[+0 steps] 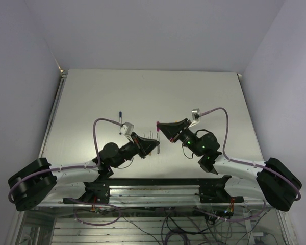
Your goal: Insert the pens into the pen caps
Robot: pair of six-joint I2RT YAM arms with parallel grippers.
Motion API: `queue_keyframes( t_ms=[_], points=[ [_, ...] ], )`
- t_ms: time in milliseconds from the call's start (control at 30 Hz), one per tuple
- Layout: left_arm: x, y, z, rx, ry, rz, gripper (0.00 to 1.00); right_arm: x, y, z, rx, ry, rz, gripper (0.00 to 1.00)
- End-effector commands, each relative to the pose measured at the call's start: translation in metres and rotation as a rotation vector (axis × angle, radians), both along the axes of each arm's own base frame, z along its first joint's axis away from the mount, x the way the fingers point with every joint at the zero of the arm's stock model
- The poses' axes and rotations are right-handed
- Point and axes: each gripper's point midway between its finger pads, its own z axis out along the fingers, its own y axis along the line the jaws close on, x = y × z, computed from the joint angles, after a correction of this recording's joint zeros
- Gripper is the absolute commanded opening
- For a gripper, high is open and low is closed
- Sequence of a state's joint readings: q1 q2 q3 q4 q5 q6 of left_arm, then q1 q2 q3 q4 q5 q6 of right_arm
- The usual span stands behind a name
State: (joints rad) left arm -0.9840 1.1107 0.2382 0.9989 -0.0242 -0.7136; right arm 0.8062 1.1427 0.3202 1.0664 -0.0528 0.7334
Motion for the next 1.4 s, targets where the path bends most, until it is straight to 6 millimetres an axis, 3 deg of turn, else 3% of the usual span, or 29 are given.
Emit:
queue_keyframes(
  t_ms=[0, 133, 400, 700, 800, 833, 933, 1033, 1200, 1300, 1367],
  points=[
    [0.018, 0.015, 0.073, -0.221, -0.147, 0.123, 0.07, -0.022, 0.019, -0.041, -0.106, 0.092, 0.143, 0.0],
    [0.023, 0.017, 0.081, -0.214, -0.175, 0.15, 0.07, -0.026, 0.024, -0.055, -0.15, 0.125, 0.169, 0.0],
    [0.044, 0.043, 0.095, -0.218, -0.192, 0.241, 0.07, -0.029, 0.024, -0.077, -0.229, 0.171, 0.135, 0.0],
    [0.048, 0.044, 0.087, -0.226, -0.171, 0.232, 0.07, -0.03, 0.036, -0.084, -0.276, 0.17, 0.144, 0.0],
    [0.05, 0.04, 0.081, -0.19, -0.161, 0.223, 0.07, -0.026, 0.039, -0.078, -0.27, 0.15, 0.132, 0.0],
    [0.049, 0.039, 0.078, -0.173, -0.158, 0.219, 0.07, -0.024, 0.039, -0.075, -0.268, 0.139, 0.121, 0.05],
    [0.05, 0.036, 0.062, -0.106, -0.129, 0.213, 0.07, -0.014, 0.037, -0.056, -0.263, 0.088, 0.071, 0.33],
    [0.051, 0.036, 0.035, -0.025, -0.071, 0.214, 0.07, -0.003, 0.029, -0.03, -0.267, 0.024, -0.007, 0.47],
    [0.055, 0.047, -0.013, 0.117, 0.038, 0.266, 0.07, 0.007, 0.005, 0.017, -0.251, -0.078, -0.136, 0.51],
    [0.065, 0.059, -0.031, 0.222, 0.081, 0.345, 0.07, 0.011, -0.014, 0.028, -0.258, -0.082, -0.217, 0.51],
    [0.077, 0.069, -0.037, 0.311, 0.097, 0.416, 0.07, 0.015, -0.029, 0.025, -0.269, -0.052, -0.282, 0.51]
  ],
)
